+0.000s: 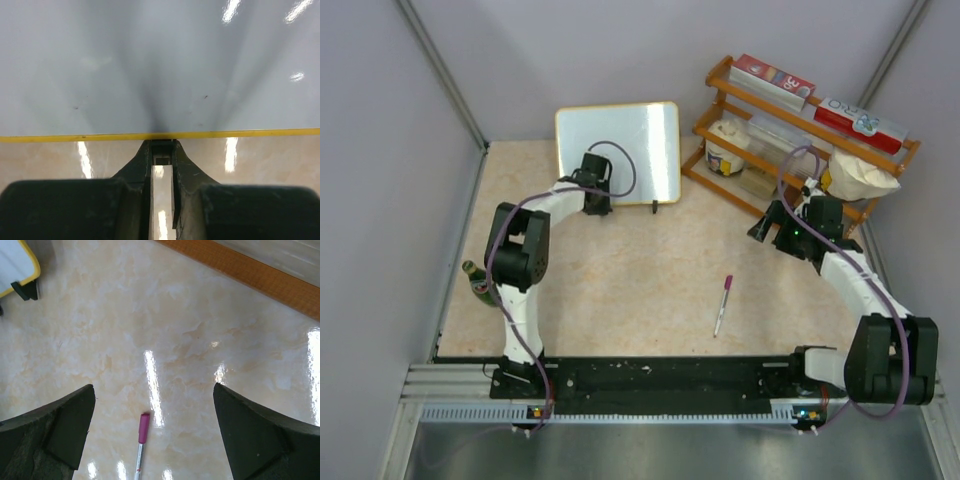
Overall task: Write a sentence on the whiteboard
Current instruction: Move the whiteboard to the center of the board.
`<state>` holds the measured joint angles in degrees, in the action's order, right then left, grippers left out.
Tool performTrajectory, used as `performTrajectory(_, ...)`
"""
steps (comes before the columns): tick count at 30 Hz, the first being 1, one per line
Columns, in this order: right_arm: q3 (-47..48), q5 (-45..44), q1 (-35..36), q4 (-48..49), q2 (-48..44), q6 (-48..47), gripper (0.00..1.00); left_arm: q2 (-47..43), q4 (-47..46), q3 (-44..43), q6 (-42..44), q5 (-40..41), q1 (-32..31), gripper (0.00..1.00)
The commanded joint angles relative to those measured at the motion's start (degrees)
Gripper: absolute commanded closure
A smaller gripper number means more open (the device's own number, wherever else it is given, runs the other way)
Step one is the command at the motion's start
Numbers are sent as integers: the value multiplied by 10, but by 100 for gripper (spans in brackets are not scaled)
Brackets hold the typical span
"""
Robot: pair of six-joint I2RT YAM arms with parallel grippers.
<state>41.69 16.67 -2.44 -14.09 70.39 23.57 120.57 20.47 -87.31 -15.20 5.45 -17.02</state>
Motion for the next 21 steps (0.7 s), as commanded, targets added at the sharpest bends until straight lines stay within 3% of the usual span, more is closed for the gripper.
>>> performTrajectory(1, -6, 22, -3, 19, -31, -11, 1, -77, 35, 81, -33, -11, -9, 100)
performTrajectory(11, -43, 50, -2, 17, -85, -13, 1, -197, 36, 257, -115, 30, -92, 100)
performTrajectory(21, -86, 50, -2, -11, -147, -14, 1, -274, 50, 373, -214, 62, -181, 100)
